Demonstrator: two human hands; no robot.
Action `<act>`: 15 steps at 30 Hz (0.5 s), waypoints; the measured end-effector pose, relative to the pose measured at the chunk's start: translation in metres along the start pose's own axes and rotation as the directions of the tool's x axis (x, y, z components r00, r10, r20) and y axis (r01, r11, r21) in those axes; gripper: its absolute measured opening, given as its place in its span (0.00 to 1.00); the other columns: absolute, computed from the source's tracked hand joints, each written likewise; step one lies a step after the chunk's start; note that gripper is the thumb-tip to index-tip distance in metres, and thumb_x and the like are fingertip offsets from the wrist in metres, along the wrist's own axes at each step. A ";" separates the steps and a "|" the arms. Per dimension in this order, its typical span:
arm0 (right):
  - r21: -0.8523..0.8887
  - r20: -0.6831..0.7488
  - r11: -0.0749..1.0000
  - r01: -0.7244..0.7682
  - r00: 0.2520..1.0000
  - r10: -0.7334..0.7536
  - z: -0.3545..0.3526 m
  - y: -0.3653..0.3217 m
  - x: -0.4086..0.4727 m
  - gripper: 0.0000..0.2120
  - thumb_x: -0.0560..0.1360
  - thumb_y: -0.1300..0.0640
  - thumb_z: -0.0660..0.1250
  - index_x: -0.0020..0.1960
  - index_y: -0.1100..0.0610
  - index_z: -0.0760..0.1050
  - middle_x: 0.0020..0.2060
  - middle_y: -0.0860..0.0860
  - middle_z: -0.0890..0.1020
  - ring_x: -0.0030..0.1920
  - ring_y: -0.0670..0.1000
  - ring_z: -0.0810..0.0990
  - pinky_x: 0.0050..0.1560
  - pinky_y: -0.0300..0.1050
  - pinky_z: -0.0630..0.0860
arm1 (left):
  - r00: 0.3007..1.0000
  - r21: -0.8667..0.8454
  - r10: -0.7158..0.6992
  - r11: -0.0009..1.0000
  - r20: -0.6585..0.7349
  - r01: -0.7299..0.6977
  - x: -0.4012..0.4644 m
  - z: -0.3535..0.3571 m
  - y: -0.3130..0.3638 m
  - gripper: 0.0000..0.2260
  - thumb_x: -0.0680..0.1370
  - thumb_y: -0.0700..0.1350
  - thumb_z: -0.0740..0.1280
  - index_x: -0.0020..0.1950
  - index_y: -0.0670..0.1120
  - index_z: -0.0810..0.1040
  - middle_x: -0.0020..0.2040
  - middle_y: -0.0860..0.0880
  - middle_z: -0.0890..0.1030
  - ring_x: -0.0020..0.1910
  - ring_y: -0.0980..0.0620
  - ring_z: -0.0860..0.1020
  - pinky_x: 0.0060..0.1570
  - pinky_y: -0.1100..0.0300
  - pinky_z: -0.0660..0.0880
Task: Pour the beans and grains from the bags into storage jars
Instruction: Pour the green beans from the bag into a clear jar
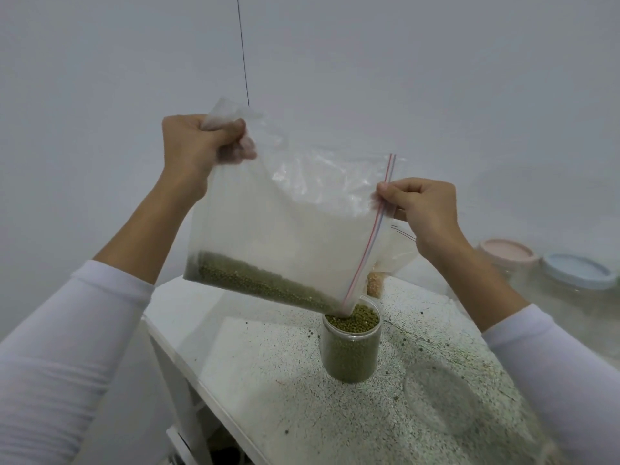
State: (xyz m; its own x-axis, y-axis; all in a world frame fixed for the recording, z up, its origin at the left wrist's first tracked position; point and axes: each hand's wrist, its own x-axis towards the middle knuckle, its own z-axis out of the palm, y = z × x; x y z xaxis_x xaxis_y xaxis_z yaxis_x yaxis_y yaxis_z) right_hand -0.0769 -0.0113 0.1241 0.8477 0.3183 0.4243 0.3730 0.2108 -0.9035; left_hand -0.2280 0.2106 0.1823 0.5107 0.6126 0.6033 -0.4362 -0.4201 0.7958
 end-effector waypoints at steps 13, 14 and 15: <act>0.006 -0.019 1.000 -0.002 1.000 0.002 0.001 0.002 0.001 0.04 0.72 0.62 0.72 0.40 0.63 0.81 0.37 0.58 0.84 0.36 0.52 0.82 0.45 0.45 0.81 | 1.000 -0.027 -0.007 1.000 0.001 0.007 0.004 0.000 -0.002 0.11 0.74 0.37 0.71 0.31 0.43 0.80 0.27 0.49 0.80 0.29 0.49 0.80 0.47 0.46 0.78; 0.018 -0.034 1.000 0.000 0.999 0.000 0.001 0.003 0.002 0.04 0.72 0.63 0.72 0.39 0.62 0.81 0.36 0.58 0.83 0.36 0.52 0.82 0.44 0.45 0.82 | 1.000 -0.039 -0.012 0.999 0.002 0.012 0.004 -0.001 -0.002 0.12 0.74 0.37 0.71 0.30 0.44 0.80 0.27 0.49 0.80 0.30 0.48 0.80 0.47 0.46 0.79; 0.027 -0.044 1.000 0.006 0.999 -0.005 0.001 0.002 0.002 0.04 0.72 0.63 0.72 0.39 0.62 0.81 0.36 0.58 0.83 0.35 0.52 0.82 0.44 0.44 0.81 | 1.000 -0.057 -0.018 0.998 -0.003 0.018 0.004 -0.001 -0.002 0.12 0.74 0.37 0.71 0.30 0.44 0.81 0.27 0.49 0.80 0.30 0.48 0.80 0.48 0.45 0.79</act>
State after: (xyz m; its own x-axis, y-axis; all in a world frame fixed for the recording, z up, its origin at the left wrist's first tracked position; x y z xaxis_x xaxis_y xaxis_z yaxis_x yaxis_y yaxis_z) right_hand -0.0750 -0.0093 0.1227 0.8616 0.2763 0.4257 0.3681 0.2373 -0.8990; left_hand -0.2260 0.2147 0.1836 0.5159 0.6221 0.5889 -0.4690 -0.3701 0.8019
